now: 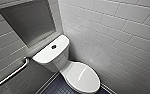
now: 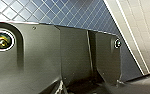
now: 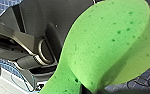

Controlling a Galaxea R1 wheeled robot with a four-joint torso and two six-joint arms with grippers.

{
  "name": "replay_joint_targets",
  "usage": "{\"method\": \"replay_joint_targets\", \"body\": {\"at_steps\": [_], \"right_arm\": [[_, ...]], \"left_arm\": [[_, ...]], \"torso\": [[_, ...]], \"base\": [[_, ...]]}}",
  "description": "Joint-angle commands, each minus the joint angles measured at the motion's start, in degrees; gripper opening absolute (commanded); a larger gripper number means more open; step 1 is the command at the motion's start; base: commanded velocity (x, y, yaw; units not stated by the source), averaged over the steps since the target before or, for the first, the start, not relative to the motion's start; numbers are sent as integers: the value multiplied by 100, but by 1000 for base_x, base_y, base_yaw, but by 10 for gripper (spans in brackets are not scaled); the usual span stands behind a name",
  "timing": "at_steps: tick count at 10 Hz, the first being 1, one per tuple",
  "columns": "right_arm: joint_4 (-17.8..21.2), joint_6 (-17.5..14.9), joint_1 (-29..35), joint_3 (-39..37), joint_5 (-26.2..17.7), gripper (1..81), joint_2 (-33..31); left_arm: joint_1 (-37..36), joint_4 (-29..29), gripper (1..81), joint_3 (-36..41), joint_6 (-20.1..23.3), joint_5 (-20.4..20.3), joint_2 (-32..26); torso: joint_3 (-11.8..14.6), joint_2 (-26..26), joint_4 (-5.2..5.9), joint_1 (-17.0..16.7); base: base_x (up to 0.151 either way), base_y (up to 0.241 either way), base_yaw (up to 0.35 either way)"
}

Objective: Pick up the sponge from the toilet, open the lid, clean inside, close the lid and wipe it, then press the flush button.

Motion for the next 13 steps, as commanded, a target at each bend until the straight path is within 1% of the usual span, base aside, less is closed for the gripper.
{"method": "replay_joint_targets", "body": {"at_steps": [1,2,3,4,5,6,7,8,9,10,12,13], "right_arm": [[-134,43,-172,-657,-365,10,340],[-20,-1,-259,-957,-357,10,569],[189,-44,-303,-1133,-286,10,728],[584,-411,-330,-1169,-251,10,843],[1321,-1226,-339,-1082,-268,10,922],[2251,-2263,-330,-881,-356,10,931],[2969,-3085,-295,-679,-556,10,905],[3622,-3784,-234,-546,-803,10,878],[3812,-3947,-199,-536,-1015,10,860],[3725,-3981,-119,-422,-1182,10,817],[3400,-4018,-101,-404,-1209,10,799],[3399,-4018,-128,-404,-1201,10,790]], "left_arm": [[-118,-35,811,147,21,412,-99],[-135,-52,811,147,12,404,-99],[-153,-87,811,147,-23,404,-90],[-180,-157,811,173,-23,404,-99],[-180,-183,811,217,-23,404,-125],[-197,-218,811,218,-23,404,-142],[-206,-236,811,226,-23,395,-160],[-241,-280,811,278,-23,386,-195],[-294,-333,811,367,-23,386,-256],[-373,-455,811,454,-23,386,-309],[-583,-850,811,455,-23,412,-327],[-715,-1018,811,463,-23,421,-309]], "torso": [[0,-573,0,369],[0,-744,0,472],[0,-949,0,597],[0,-1165,0,730],[0,-1387,0,865],[0,-1026,0,627],[0,-1207,0,739],[0,-1322,0,804],[2,-1377,0,842],[2,-1399,0,854],[2,-1388,0,850],[2,-1388,0,850]], "base": [[0,0,0],[0,0,0],[0,0,0],[0,0,0],[0,0,0],[0,0,0],[0,0,0],[0,0,0],[0,0,0],[0,0,0],[0,0,0],[0,0,0]]}}
